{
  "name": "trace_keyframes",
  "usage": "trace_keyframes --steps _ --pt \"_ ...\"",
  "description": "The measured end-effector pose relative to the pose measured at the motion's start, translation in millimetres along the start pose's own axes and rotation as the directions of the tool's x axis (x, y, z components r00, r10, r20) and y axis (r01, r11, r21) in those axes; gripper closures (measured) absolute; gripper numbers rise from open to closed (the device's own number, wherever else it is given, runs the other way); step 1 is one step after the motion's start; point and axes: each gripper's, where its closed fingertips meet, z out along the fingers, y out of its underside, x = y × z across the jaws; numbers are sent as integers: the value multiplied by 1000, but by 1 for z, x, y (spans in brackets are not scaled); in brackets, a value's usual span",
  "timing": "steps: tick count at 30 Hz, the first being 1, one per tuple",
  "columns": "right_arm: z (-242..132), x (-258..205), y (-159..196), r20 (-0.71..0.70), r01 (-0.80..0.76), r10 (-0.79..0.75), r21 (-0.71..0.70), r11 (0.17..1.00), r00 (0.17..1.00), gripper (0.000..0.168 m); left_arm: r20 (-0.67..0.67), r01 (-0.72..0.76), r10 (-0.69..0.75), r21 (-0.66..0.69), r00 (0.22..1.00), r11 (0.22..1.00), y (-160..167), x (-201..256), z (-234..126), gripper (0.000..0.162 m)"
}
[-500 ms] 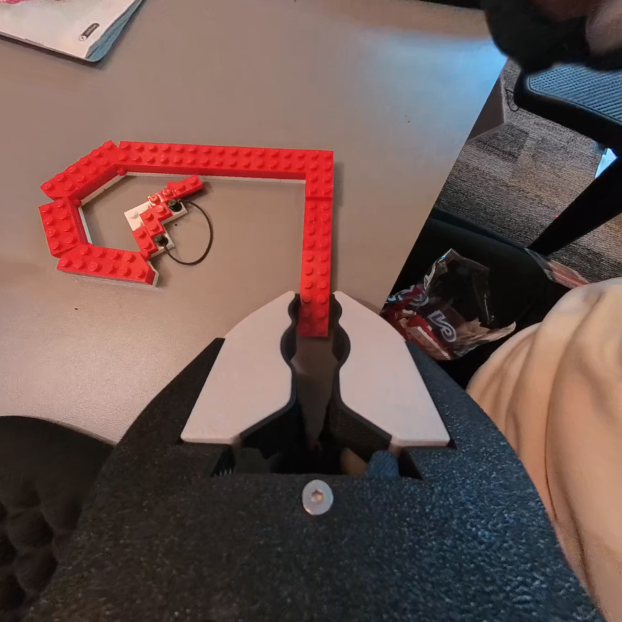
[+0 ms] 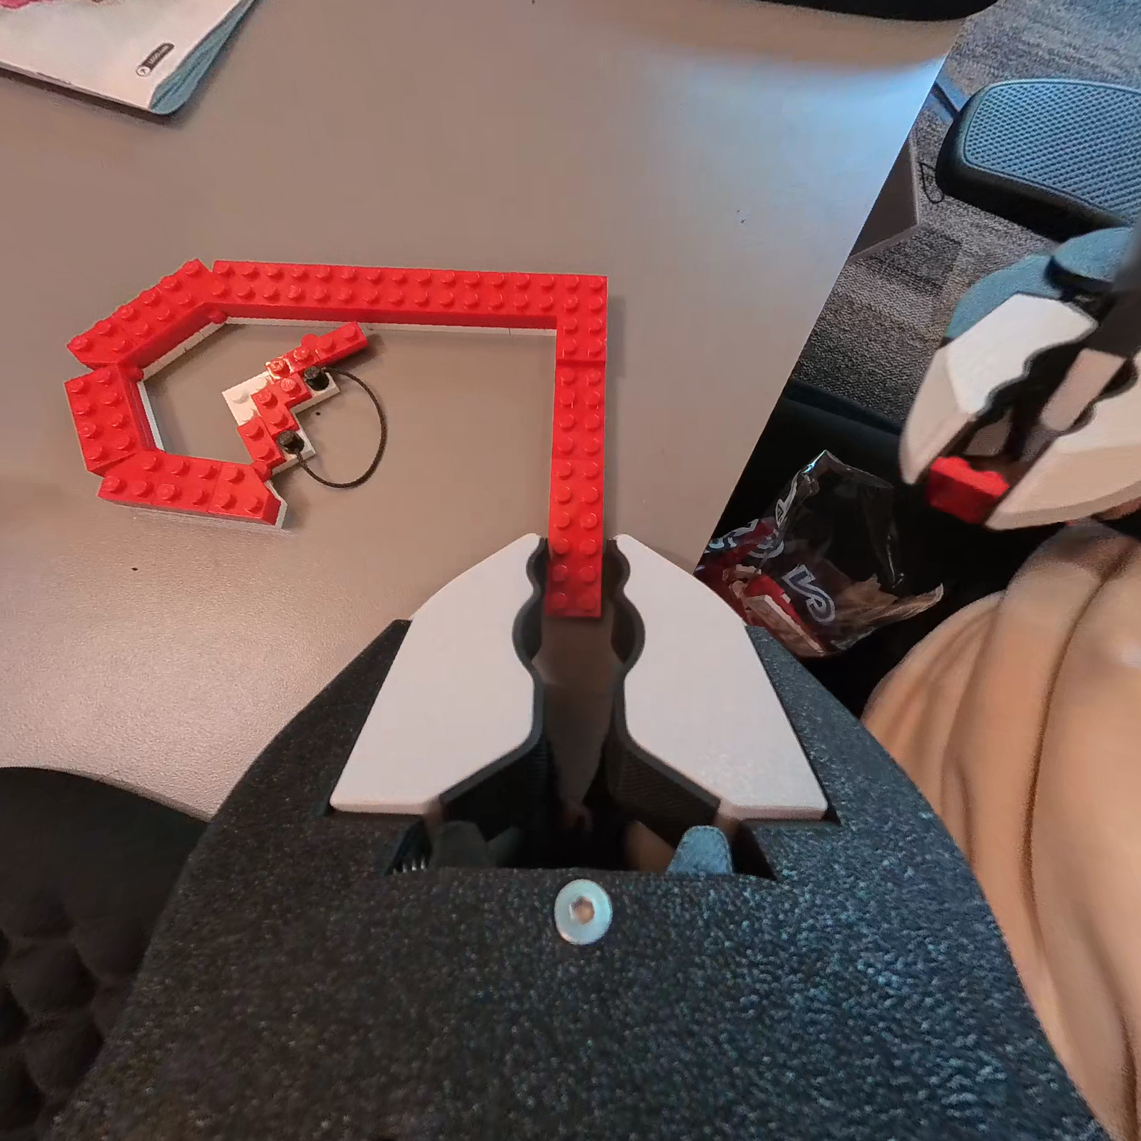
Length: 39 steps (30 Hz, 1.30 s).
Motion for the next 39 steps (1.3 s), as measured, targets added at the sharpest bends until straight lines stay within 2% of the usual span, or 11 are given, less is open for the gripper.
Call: trace_keyframes --steps 1,7,11,15,17,20,24,26,28,33,39 --pt "1 3 3 -7 14 -14 -11 1000 1000 152 0 -1 1 0 1000 1000 0 0 0 144" --pt "6 15 16 -30 71 -74 -66 995 997 150 -8 3 -3 0 1000 1000 0 0 0 145" --pt "0 18 27 -71 82 -95 -160 984 993 132 -11 4 -4 0 1000 1000 0 1 0 144" --pt "1 5 2 -34 244 -254 -183 952 967 134 -11 -1 1 0 1000 1000 0 1 0 143" --pt "9 0 -22 17 412 -418 -215 886 908 138 -14 -4 4 1 1000 1000 0 2 0 142" --pt "23 11 -42 181 568 -547 -409 714 817 141 -11 -11 11 1 1000 1000 0 2 0 141" --pt "30 58 -48 417 640 -532 -683 352 737 135 -3 -17 17 4 1000 1000 0 1 0 143" --pt "38 81 -48 533 701 -527 -688 186 662 138 -3 -20 20 3 1000 1000 0 2 0 145" --pt "44 93 -41 662 768 -455 -635 81 595 142 -2 -16 16 -2 1000 1000 0 2 -1 145" --pt "45 105 -25 768 789 -266 -613 -41 582 149 39 -92 93 -29 995 995 -2 3 -2 140" --pt "48 99 -20 751 776 -237 -630 20 616 152 23 -157 157 16 987 987 -29 8 13 141"
